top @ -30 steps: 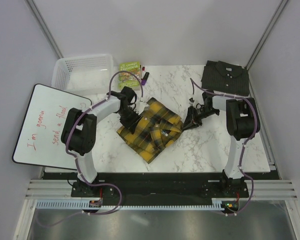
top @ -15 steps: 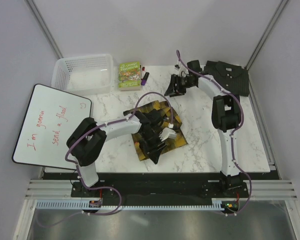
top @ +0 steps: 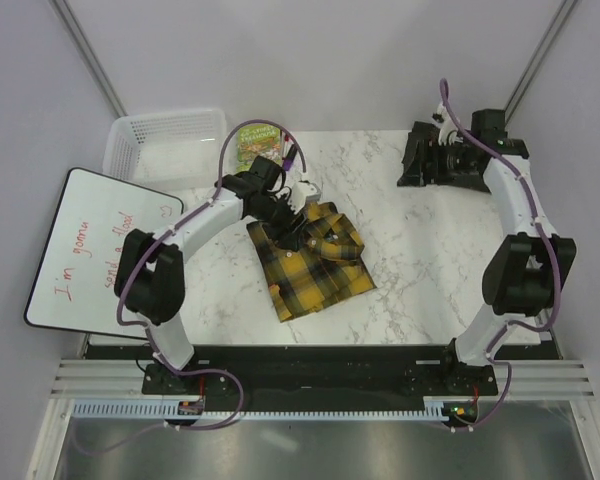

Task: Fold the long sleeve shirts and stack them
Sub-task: Fold the shirt

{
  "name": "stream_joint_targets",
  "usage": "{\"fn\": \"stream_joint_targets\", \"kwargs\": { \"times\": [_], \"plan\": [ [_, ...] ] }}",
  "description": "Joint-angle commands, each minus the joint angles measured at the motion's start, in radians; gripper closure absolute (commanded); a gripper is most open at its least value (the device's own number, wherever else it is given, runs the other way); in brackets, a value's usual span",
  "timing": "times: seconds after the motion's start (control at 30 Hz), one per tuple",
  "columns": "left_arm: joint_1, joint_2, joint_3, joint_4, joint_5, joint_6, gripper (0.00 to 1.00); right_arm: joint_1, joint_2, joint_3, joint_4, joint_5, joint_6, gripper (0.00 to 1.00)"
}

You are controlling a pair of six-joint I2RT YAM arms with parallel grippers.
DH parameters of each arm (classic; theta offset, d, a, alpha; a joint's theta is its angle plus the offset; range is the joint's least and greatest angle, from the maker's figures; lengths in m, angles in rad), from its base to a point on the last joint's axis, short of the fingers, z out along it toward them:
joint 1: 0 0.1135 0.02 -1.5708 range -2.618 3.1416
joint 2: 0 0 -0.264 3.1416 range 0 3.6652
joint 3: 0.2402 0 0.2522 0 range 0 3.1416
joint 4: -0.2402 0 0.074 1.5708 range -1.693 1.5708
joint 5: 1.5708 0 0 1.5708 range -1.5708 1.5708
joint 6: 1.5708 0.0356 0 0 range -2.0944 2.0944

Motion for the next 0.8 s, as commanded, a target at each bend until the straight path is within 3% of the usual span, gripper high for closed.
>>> {"fn": "stream_joint_targets", "kwargs": {
  "times": [0.0,0.07,0.23,0.37,0.43,0.57,0.67,0.77],
  "plan": [
    [-0.010,0.147,0.057,-0.015,-0.163,0.104,0.43,0.029,-0.088,-0.286,-0.140,-0.069,-0.087,0.23],
    [0.005,0.186,0.074,-0.012,-0.179,0.074,0.46,0.033,-0.088,-0.412,-0.134,-0.081,-0.090,0.29],
    [0.036,0.256,0.069,-0.003,-0.248,-0.031,0.53,0.059,0.010,-0.540,-0.157,-0.147,-0.139,0.44],
    [0.036,0.249,0.046,-0.003,-0.245,-0.102,0.55,0.154,0.059,-0.546,-0.157,-0.122,-0.135,0.42],
    [0.036,0.247,0.037,-0.003,-0.243,-0.154,0.57,0.196,0.108,-0.537,-0.148,-0.135,-0.119,0.37],
    [0.037,0.233,0.028,-0.015,-0.205,-0.241,0.57,0.227,0.173,-0.505,-0.126,-0.176,-0.106,0.37],
    [0.041,0.200,0.013,-0.027,-0.103,-0.284,0.56,0.239,0.205,-0.488,-0.097,-0.162,-0.075,0.56],
    [0.042,0.157,-0.030,-0.027,0.018,-0.312,0.53,0.241,0.249,-0.423,-0.065,-0.106,-0.063,0.87]
  ]
}}
